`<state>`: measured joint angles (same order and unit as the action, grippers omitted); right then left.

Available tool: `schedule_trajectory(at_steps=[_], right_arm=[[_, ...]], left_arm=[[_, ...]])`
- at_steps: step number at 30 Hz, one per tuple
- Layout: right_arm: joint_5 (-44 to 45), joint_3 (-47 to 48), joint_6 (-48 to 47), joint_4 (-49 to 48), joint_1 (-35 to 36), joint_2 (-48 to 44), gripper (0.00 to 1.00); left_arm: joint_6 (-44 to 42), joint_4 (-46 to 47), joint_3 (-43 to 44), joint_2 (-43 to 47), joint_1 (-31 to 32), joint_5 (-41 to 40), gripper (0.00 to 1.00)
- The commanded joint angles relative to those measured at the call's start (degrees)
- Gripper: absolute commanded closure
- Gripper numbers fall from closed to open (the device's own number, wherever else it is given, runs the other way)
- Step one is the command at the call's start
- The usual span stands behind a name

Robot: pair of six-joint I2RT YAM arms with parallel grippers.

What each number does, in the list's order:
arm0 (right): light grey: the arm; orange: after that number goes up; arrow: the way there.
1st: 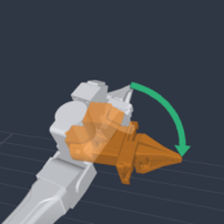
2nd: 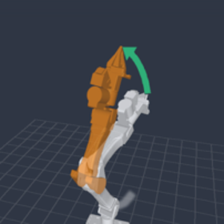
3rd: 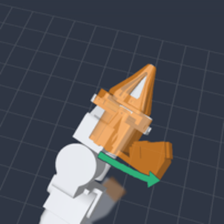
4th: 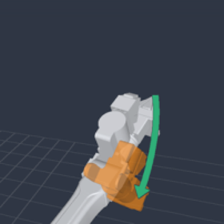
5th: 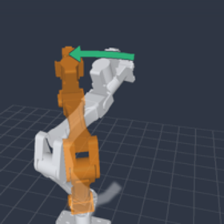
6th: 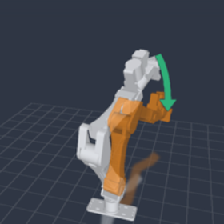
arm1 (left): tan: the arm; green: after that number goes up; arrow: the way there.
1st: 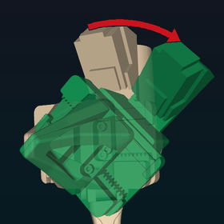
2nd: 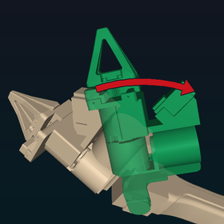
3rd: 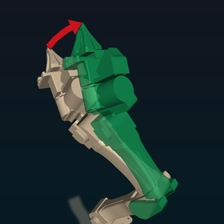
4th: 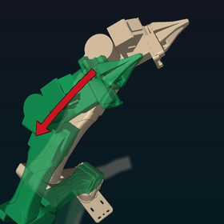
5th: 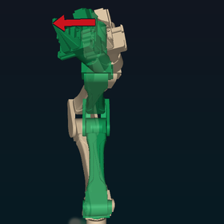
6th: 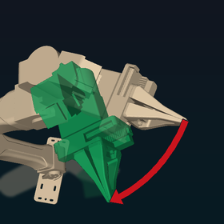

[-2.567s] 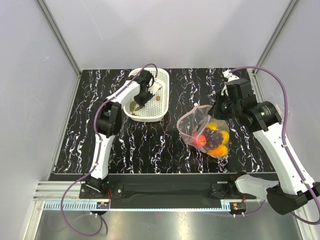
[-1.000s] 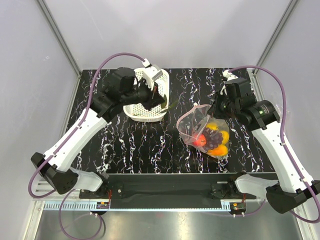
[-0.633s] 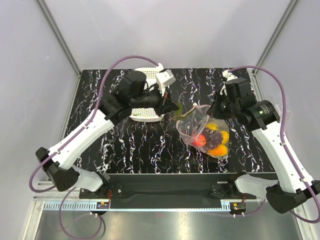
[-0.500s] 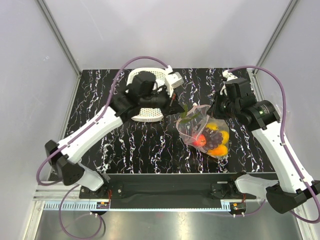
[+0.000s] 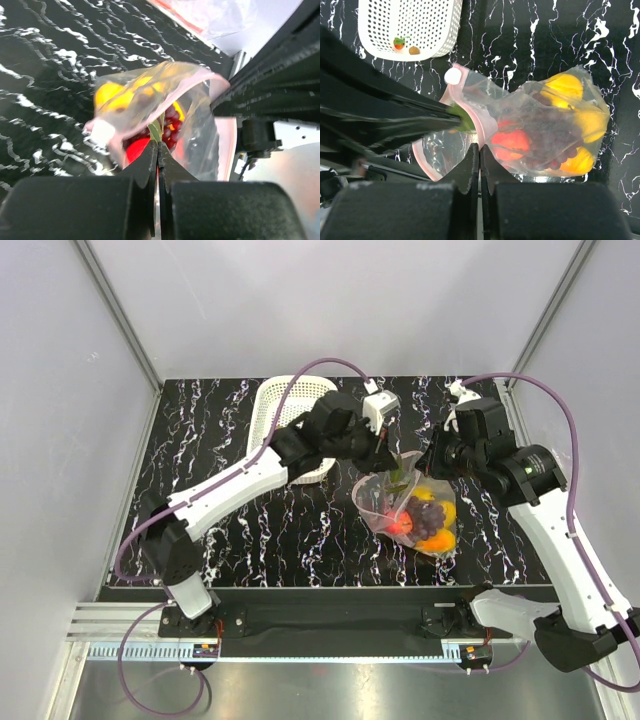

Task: Place the food in the zip-top bag and seal the zipper
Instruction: Place the fake fruit in the zipper food storage bag.

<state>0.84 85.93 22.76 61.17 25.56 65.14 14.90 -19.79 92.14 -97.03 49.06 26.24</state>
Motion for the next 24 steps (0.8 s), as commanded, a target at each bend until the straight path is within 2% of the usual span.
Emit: schedule_trajectory(at_steps=[1, 4, 5, 6, 7, 9, 10, 13, 17, 20, 24], right_arm=[[0.48, 3.45, 0.18, -2.1, 0.28, -2.3, 1.0], [1.79, 3.37, 0.35, -2.02, 0.37, -2.65, 1.0], [1.97, 3.37, 0.44, -2.1, 0.28, -2.83, 1.0], [2.49, 3.28, 0.53, -2.1, 0.28, -3.0, 1.0], [2.76, 3.28, 0.61, -2.1, 0.28, -3.01, 1.0], [3.64, 2.93, 0.7, -2.02, 0.28, -3.53, 1.0], [4.08, 2.84, 0.7, -1.93, 0.28, -3.71, 1.0], [4.87, 2.4, 0.7, -2.02, 0.28, -4.15, 1.0], [5.57, 2.31, 0.79, -1.93, 0.28, -4.24, 1.0], [5.84, 2.22, 0.53, -1.93, 0.19, -4.15, 1.0], [5.75, 1.96, 0.7, -2.19, 0.19, -4.15, 1.0]], left_arm=[[3.56, 6.16, 3.14, -1.75, 2.61, -2.5, 1.0], [5.31, 10.28, 1.03, -1.93, 5.17, -6.11, 0.98], [6.02, 10.91, 0.5, -1.76, 5.52, -7.42, 0.9], [5.94, 11.44, -0.28, -1.41, 6.22, -7.6, 0.68], [5.76, 11.62, -0.55, -1.14, 6.4, -7.69, 0.57], [4.53, 11.27, -1.69, 0.79, 7.01, -9.45, 0.47], [4.01, 10.74, -1.87, 1.49, 7.02, -10.24, 0.39], [1.98, 7.5, -1.79, 4.39, 6.67, -12.61, 0.33], [0.93, 4.68, -3.28, 9.56, 4.74, -11.3, 0.29], [0.49, 4.76, -6.61, 14.48, 2.01, -10.6, 0.27], [0.66, 5.73, -10.66, 18.72, -5.52, -8.67, 0.23]])
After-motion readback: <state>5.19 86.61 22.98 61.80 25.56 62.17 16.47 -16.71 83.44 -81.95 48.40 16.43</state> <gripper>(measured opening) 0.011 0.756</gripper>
